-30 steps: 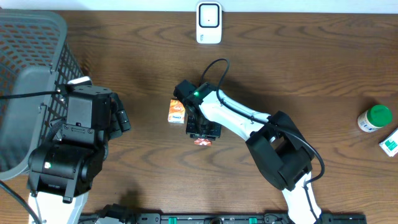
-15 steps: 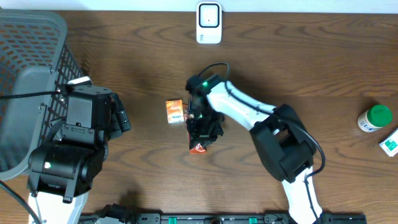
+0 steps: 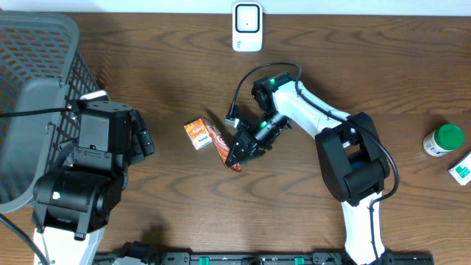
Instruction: Scan the item barcode
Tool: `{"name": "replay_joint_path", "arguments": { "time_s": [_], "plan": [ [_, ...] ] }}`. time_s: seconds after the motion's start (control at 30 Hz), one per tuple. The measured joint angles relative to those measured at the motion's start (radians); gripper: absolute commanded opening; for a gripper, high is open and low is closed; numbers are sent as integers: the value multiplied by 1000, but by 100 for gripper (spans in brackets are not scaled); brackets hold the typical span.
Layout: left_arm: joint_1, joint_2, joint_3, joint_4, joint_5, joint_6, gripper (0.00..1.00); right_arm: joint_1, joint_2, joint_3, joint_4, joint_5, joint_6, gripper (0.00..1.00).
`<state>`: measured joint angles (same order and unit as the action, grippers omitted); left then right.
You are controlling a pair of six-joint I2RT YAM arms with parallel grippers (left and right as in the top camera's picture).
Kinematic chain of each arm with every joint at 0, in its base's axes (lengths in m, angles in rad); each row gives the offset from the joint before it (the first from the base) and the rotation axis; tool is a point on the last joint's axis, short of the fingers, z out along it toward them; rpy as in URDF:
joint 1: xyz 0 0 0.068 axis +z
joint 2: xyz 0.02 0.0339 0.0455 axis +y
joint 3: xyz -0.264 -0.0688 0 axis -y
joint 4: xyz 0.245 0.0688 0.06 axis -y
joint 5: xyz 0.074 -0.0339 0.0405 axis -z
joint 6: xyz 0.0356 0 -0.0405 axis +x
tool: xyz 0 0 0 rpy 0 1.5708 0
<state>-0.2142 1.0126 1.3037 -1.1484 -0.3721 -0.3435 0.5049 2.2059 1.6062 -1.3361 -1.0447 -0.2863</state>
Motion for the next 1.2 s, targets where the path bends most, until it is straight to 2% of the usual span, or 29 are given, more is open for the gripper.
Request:
{"name": "replay_joint_path", "arguments": {
  "time_s": [0.07,0.17,0.37,0.47,0.5,0.57,0.6,0.73,0.87,1.0,1.2],
  "plan": [
    [0,0,0,0,0,0,98,3,0,-4,3,-20,-52,24],
    [0,0,0,0,0,0,98,10,0,-40,27,-59,-153,38],
    [0,0,0,0,0,0,98,43,0,-172,175,-166,-332,42],
    [0,0,0,0,0,0,98,50,0,-232,282,-216,-367,61],
    [0,0,0,0,0,0,98,49,0,-248,320,-218,-367,62],
    [0,0,0,0,0,0,98,49,0,-266,393,-181,-319,59],
    [0,0,0,0,0,0,98,49,0,-269,433,-118,-251,55],
    [0,0,0,0,0,0,98,49,0,-259,433,39,-96,52],
    [0,0,0,0,0,0,98,49,0,-214,455,108,30,58],
    [0,0,0,0,0,0,98,43,0,-158,583,156,134,68],
    [0,0,0,0,0,0,98,29,0,-145,761,183,224,74]
  ]
}}
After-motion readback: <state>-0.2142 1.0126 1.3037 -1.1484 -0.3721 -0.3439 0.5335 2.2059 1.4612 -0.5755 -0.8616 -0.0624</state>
